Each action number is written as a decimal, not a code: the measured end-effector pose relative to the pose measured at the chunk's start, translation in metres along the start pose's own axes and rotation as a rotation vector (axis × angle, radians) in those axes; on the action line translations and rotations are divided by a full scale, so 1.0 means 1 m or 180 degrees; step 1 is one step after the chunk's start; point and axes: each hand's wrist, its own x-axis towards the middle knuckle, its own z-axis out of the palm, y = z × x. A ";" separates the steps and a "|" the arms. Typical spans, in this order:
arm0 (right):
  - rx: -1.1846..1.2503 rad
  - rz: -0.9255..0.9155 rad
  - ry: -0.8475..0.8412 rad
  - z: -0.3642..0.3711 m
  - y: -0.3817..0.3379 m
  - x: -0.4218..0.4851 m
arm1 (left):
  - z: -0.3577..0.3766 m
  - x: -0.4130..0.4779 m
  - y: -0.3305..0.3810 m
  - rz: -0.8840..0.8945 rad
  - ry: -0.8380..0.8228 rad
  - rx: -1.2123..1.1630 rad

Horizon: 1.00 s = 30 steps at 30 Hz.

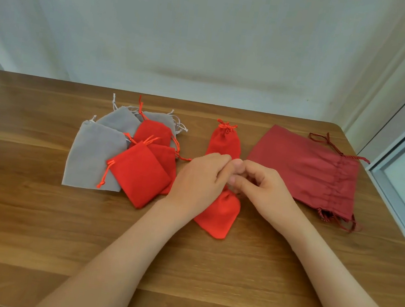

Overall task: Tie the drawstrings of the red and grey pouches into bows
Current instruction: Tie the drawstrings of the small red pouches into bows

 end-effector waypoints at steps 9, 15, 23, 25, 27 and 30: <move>0.0357 0.0159 0.0061 -0.003 -0.004 0.000 | -0.001 0.001 0.004 -0.0604 -0.0197 -0.1029; 0.1091 0.0265 0.0345 -0.004 -0.009 -0.001 | 0.007 0.000 0.006 -0.0675 -0.0006 -0.1272; 0.1282 0.0142 0.0535 0.001 -0.007 0.000 | 0.016 -0.003 0.012 -0.0600 0.0441 -0.1002; 0.1204 0.0132 0.0451 0.001 -0.006 0.000 | 0.016 -0.002 0.012 -0.0575 0.0545 -0.0917; 0.1034 0.0066 0.0430 0.002 -0.006 0.000 | 0.015 -0.002 0.011 -0.0512 0.0611 -0.0919; 0.0544 -0.0096 0.0510 0.002 -0.007 0.001 | 0.014 -0.003 0.010 -0.0528 0.0563 -0.1001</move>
